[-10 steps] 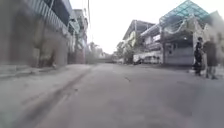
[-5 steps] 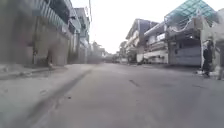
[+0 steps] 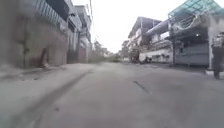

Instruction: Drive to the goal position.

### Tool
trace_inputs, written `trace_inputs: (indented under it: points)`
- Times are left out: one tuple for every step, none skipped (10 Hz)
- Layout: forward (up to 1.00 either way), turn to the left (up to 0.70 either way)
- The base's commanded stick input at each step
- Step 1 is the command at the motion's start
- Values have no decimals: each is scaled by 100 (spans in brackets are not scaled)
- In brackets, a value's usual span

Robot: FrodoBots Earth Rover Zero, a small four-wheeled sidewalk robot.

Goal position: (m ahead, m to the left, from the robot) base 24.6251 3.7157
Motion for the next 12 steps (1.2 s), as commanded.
trace_inputs:
  points:
    - [100,0]
    - [100,0]
    - [100,0]
    - [100,0]
    - [100,0]
    - [100,0]
    - [100,0]
    - [100,0]
    - [100,0]
    - [100,0]
    - [100,0]
    - [100,0]
